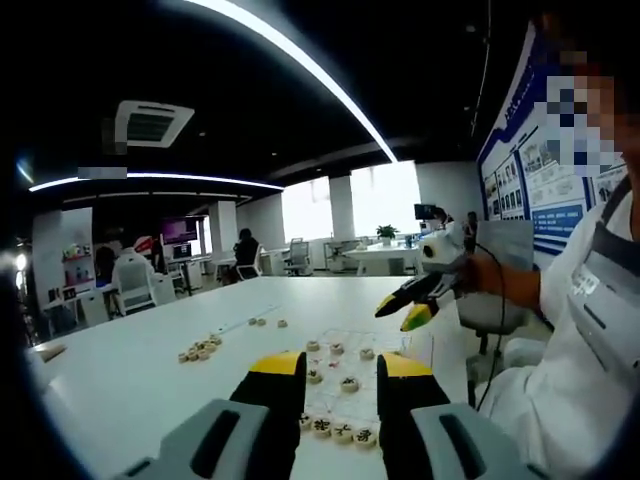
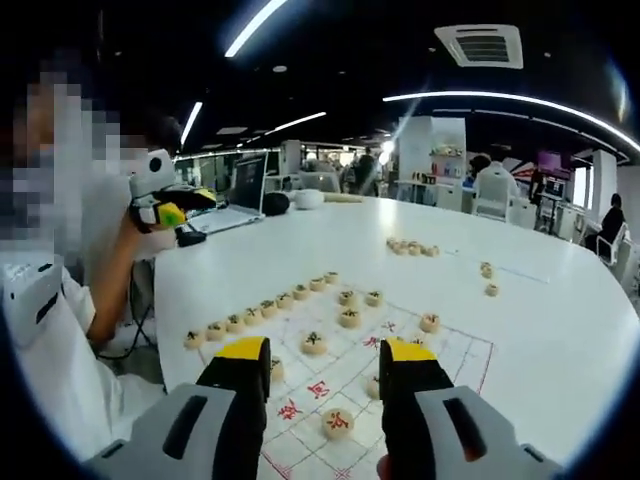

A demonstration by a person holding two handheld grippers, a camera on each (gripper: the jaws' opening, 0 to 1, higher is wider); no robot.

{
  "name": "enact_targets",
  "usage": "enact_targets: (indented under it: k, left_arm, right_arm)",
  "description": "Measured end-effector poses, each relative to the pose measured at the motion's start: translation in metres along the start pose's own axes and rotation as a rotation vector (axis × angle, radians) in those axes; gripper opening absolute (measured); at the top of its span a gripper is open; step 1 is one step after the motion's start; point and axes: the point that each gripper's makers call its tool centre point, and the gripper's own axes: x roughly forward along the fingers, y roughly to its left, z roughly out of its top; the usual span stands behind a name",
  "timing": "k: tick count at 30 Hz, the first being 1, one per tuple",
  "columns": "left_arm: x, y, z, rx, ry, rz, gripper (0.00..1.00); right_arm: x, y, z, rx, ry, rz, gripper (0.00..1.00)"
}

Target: Pick up the chess pieces one by one and place each piece onto its starting position on the chessboard, setting the pieces on their correct points until all the chess pieces are arranged in the starting layout

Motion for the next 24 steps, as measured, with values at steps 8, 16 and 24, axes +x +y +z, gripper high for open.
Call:
enact_targets:
  k: [8,16,24]
  left_arm:
    - [0.000,0.001,0.000,-0.001,-0.002,0.000,0.30]
    - [-0.002,0.002,0.001,-0.002,-0.003,0.006,0.30]
    - [-0.005,0.008,0.000,-0.009,-0.003,0.021,0.30]
  right_arm:
    - [0.013,-0.024,0.031,0.006,-0.052,-0.061,0.42]
    - [0.037,-0.037,0.043,-0.015,-0.036,-0.064,0.42]
    - [0.071,-0.057,0.045,-0.004,0.025,-0.062,0.42]
